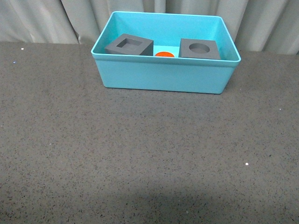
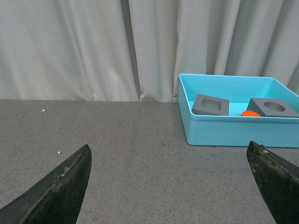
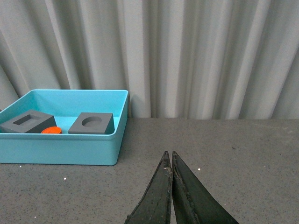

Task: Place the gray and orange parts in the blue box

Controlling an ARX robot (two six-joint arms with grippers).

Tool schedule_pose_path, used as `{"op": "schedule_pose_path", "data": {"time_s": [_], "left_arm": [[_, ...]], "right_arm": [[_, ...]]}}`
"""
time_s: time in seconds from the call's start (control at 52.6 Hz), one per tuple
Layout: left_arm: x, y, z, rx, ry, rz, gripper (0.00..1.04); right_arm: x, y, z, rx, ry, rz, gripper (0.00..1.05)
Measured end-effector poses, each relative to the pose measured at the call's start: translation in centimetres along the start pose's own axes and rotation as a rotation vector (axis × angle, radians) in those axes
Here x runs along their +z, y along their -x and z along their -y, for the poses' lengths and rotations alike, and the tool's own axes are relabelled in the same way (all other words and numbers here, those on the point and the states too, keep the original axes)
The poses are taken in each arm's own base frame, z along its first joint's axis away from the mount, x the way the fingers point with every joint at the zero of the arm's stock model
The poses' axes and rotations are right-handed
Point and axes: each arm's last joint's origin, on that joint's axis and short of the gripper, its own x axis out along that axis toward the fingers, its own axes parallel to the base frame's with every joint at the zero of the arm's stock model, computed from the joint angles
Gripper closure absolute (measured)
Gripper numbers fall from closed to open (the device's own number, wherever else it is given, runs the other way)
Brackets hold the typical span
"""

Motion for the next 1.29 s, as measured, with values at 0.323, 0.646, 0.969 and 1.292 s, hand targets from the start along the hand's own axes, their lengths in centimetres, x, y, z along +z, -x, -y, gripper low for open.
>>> {"op": "schedule_pose_path", "data": {"time_s": [0.323, 0.646, 0.969, 1.292], "left_arm": [[0.0, 0.0, 0.0, 0.0, 0.0, 0.0, 0.07], [0.0, 0.0, 0.0, 0.0, 0.0, 0.0, 0.07], [0.0, 0.0, 0.0, 0.0, 0.0, 0.0, 0.07], [0.0, 0.0, 0.0, 0.0, 0.0, 0.0, 0.07]], "right_arm": [[-0.3, 1.2, 0.0, 0.003, 0.0, -0.006, 1.04], [-0.3, 1.2, 0.0, 0.003, 0.001, -0.005, 0.57], [-0.3, 1.2, 0.0, 0.003, 0.001, -0.005, 0.1], [-0.3, 1.2, 0.0, 0.003, 0.001, -0.005, 0.1]]}}
